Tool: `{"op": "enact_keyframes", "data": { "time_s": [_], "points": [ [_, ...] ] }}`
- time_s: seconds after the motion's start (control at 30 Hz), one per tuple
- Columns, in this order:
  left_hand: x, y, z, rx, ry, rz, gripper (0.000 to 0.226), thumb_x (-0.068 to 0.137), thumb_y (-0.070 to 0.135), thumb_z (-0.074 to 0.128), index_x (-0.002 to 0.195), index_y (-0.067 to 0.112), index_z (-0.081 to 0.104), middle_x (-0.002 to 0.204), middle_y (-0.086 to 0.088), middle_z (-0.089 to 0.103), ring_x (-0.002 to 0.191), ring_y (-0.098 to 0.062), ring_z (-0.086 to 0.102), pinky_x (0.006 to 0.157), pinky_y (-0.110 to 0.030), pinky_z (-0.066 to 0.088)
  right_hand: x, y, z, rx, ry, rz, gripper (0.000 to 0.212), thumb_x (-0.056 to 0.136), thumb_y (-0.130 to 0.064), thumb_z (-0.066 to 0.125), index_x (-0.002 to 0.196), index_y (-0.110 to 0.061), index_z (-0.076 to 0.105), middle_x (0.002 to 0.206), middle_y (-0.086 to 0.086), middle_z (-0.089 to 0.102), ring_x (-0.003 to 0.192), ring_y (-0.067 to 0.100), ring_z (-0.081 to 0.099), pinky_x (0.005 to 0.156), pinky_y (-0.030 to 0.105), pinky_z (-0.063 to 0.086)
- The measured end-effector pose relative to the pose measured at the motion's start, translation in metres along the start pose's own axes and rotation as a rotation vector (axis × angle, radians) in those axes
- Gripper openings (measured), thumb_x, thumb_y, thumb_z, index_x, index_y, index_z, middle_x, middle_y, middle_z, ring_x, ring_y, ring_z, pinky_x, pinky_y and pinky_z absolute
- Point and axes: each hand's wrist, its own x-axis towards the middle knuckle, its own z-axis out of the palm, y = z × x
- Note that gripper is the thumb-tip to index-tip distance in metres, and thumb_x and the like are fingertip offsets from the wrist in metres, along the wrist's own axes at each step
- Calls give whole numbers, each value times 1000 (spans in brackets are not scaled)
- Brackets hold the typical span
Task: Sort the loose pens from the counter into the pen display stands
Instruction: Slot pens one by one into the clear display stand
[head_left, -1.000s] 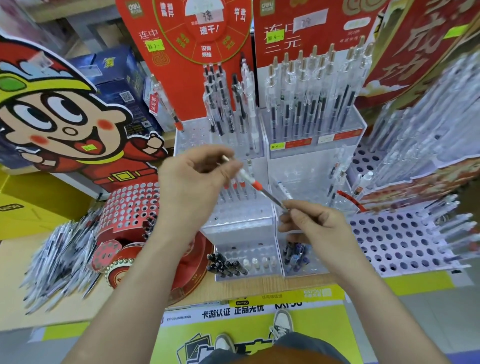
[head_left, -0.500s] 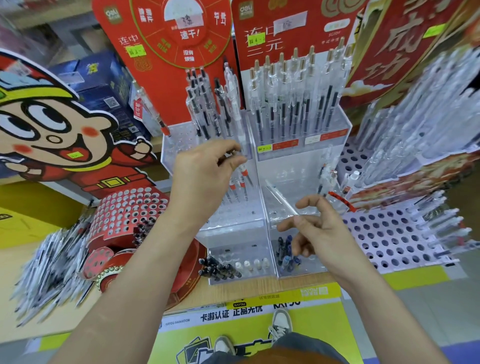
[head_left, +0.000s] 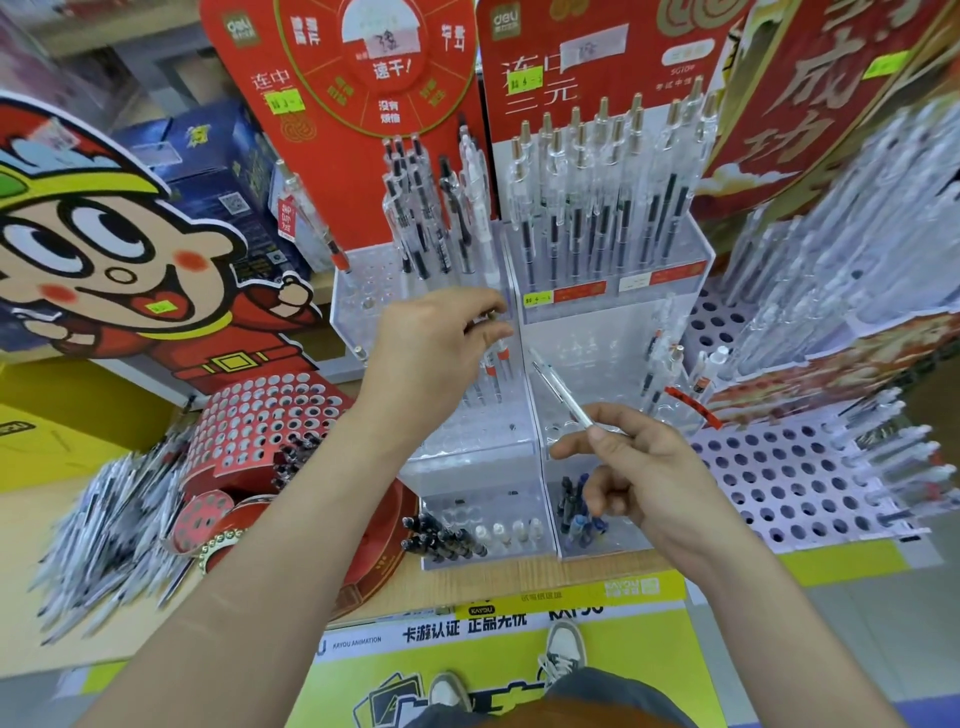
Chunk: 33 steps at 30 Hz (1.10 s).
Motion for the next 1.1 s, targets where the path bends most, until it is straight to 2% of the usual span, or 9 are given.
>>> {"op": "enact_keyframes", "data": {
  "time_s": [0.1, 0.2, 0.3, 0.43, 0.6, 0.77, 0.87, 0.97, 1.1],
  "points": [
    [-2, -5, 8, 110, -91, 92, 26, 86, 28, 59, 85, 5, 71, 75, -7, 69, 68, -25, 64, 59, -36, 52, 0, 1, -1, 2, 8, 7, 17, 102, -11, 45, 116, -6, 53, 94, 11, 74, 44, 19, 50, 43, 23, 33],
    [-6, -10, 17, 197, -111, 196, 30, 90, 25, 49, 92, 6, 72, 85, -7, 71, 74, -28, 66, 62, -37, 56, 1, 2, -1, 3, 14, 15, 17, 102, -13, 45, 115, -6, 52, 94, 11, 75, 46, 19, 51, 46, 25, 34],
    [-11, -12, 22, 231, -34, 201, 28, 89, 20, 52, 98, 5, 73, 93, -9, 71, 78, -29, 64, 67, -33, 55, 1, 4, -1, 31, 21, 27, 14, 101, -14, 47, 111, -8, 55, 93, 11, 74, 49, 18, 53, 50, 27, 35],
    [-10, -12, 21, 234, 82, 158, 16, 86, 16, 65, 92, 3, 73, 88, -11, 68, 76, -31, 64, 64, -37, 54, 3, 8, 0, 90, 33, 38, 10, 99, -8, 51, 103, -9, 59, 82, 7, 67, 52, 15, 52, 45, 21, 37],
    [-7, -9, 21, 227, 91, 126, 12, 83, 16, 72, 83, 4, 72, 79, -9, 70, 67, -30, 64, 56, -38, 54, 3, 9, 2, 99, -19, 21, 8, 97, -6, 53, 102, -11, 57, 75, 8, 66, 50, 16, 51, 45, 21, 38],
    [-7, -9, 23, 409, 108, 272, 16, 89, 18, 68, 79, 6, 72, 78, -6, 67, 67, -27, 54, 58, -37, 47, 3, 9, 5, 27, -22, -21, 13, 96, -5, 56, 100, -17, 54, 68, 3, 62, 44, 10, 36, 42, 18, 31],
    [-7, -9, 21, 464, 90, 254, 19, 89, 21, 66, 78, 7, 72, 81, -5, 64, 72, -26, 52, 49, -35, 47, 3, 9, 6, 32, -12, -24, 9, 97, -8, 56, 99, -17, 56, 66, 1, 51, 46, 9, 29, 43, 17, 26],
    [-5, -9, 22, 497, 66, 238, 14, 87, 21, 68, 79, 10, 72, 78, -3, 64, 70, -23, 54, 44, -34, 46, 4, 11, 7, 43, 4, -37, 11, 100, -12, 49, 103, -15, 60, 68, 0, 52, 49, 9, 30, 45, 18, 25],
    [-6, -6, 23, 378, 83, 191, 10, 87, 17, 69, 90, 8, 73, 82, -7, 66, 72, -27, 59, 56, -37, 50, 3, 14, 7, 46, -11, -61, 21, 101, -7, 46, 110, -14, 64, 67, -3, 56, 51, 9, 41, 48, 18, 32]
  ]
}}
